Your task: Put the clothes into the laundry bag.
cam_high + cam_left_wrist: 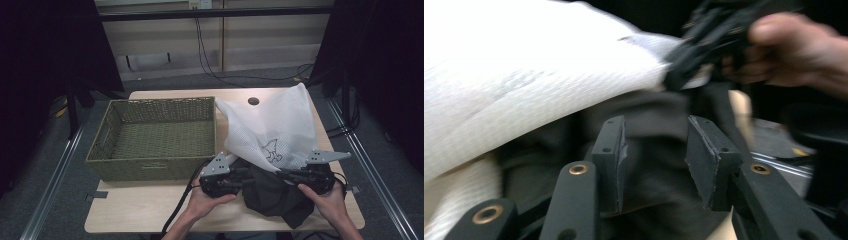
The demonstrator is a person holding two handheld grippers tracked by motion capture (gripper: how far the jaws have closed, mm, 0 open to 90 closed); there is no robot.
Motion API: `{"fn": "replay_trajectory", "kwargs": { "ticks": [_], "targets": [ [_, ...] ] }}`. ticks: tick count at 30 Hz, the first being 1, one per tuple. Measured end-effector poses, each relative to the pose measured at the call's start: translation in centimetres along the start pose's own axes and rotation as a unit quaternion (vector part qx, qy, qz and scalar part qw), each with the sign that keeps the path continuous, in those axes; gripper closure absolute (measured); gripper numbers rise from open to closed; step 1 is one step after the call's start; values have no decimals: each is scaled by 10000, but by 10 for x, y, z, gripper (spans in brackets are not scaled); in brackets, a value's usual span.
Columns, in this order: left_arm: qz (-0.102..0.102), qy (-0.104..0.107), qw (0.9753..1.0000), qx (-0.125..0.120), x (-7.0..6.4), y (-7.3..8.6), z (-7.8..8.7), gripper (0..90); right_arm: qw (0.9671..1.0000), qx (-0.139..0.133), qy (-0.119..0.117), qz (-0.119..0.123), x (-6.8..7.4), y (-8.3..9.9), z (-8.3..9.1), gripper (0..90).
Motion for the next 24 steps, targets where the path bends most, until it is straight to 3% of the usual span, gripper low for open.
{"fn": "replay_trajectory", "kwargs": {
  "ticks": [3, 8, 12, 14, 17, 20, 24],
  "targets": [
    [-85, 567, 9983, 96, -15, 0, -11, 614, 10000, -5, -11, -4, 0, 0, 0, 889],
    [-188, 890, 9949, 434, -26, 14, -38, 583, 10000, -20, -21, -6, -1, 1, 1, 889],
    [-312, 1002, 9918, 731, -29, 26, -55, 546, 10000, -11, -32, 6, -1, 1, 0, 889],
    [-470, 916, 9907, 885, -29, 32, -60, 521, 10000, 4, -26, 5, -1, 1, -1, 888],
    [-552, 1080, 9874, 1018, -31, 39, -66, 505, 10000, 15, -29, 3, -2, 1, -2, 888],
    [-565, 1094, 9857, 1150, -29, 46, -69, 505, 10000, 39, -30, 4, -2, 2, -3, 888],
    [-627, 1016, 9857, 1191, -27, 51, -74, 503, 10000, 44, -26, 6, -2, 2, -4, 888]
  ]
}}
Point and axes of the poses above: each handheld gripper's, and its own axes: z roughly backward along the jaws, y roughly out of its underside, x roughly to its left, the point moved 6 cm from there along -z, roughly forward along the jaws
